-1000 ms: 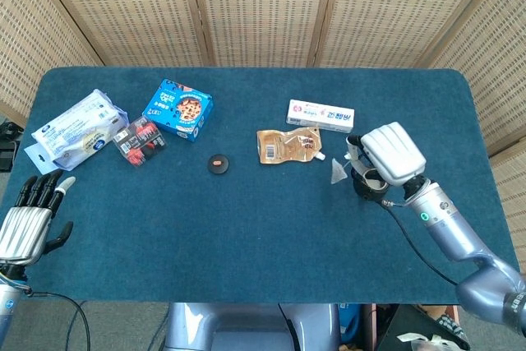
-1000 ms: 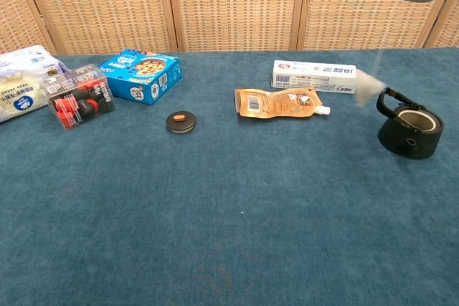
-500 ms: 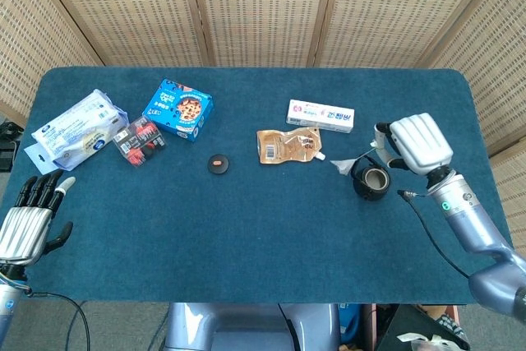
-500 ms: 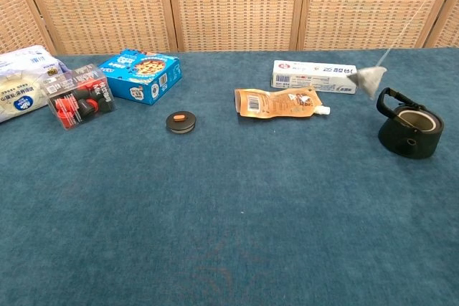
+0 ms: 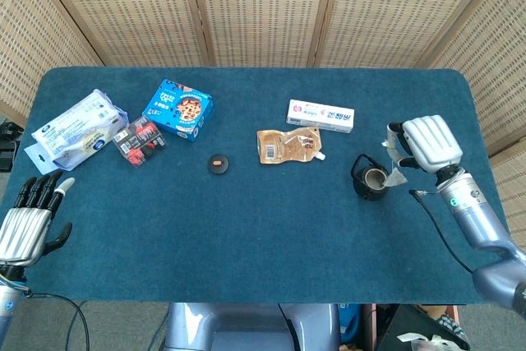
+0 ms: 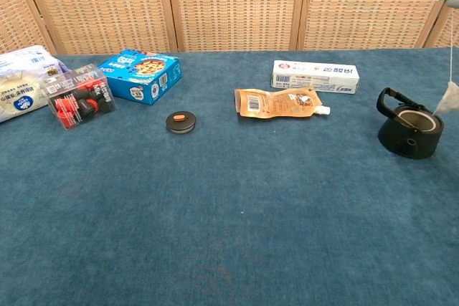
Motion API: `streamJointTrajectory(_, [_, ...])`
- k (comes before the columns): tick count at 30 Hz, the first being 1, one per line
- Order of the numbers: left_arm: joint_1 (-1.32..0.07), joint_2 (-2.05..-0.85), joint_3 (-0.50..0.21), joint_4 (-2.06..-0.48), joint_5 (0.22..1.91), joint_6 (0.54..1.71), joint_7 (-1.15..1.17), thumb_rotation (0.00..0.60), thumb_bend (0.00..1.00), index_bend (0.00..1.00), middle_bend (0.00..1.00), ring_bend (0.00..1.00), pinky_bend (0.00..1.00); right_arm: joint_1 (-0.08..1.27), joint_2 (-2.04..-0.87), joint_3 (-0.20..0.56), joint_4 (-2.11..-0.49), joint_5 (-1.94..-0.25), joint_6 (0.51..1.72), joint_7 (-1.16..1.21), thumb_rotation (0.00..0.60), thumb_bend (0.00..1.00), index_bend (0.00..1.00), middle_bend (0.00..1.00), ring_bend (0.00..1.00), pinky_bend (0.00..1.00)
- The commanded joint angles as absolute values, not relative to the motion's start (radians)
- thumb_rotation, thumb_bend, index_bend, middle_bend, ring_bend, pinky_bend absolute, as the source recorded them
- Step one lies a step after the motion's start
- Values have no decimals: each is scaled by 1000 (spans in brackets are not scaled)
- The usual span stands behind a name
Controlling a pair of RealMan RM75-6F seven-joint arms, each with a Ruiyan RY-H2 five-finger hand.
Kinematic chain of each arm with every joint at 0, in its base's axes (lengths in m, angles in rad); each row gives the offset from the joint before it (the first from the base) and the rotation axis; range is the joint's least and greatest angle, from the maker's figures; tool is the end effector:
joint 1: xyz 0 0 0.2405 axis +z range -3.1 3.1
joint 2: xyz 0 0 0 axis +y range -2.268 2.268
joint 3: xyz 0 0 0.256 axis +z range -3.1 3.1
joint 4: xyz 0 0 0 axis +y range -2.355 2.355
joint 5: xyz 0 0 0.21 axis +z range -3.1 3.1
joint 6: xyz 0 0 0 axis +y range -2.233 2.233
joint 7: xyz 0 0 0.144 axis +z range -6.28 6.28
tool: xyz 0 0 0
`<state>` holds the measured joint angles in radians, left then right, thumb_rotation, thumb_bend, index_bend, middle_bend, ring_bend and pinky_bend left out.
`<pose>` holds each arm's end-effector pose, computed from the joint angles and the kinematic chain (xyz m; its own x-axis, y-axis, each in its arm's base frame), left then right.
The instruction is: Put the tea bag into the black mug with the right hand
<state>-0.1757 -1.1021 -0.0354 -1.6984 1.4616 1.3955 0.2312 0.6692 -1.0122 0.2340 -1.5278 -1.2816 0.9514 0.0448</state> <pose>-0.2883 0.2027 0.1443 0.5404 0.0655 0.8388 0.8408 -0.0783 -0.5356 -0.1983 -0.3825 0.1819 0.4790 -0.0519 0.8763 -0.8480 -0.2852 0.4466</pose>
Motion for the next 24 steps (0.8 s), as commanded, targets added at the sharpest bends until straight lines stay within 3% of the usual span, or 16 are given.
streamJointTrajectory(1, [-176,-1103,-35,-1698,1460,1394,233,600,410,72,0,0,0,669,-1023,229,-1511,-1283,945,54,600,648,665,926,889,958])
streamJointTrajectory(24, [-171,-1108,-27,-1689,1459,1390,225,600,410,72,0,0,0,660,-1090,200,-1438,-1303,934,101,600,649,671,926,889,959])
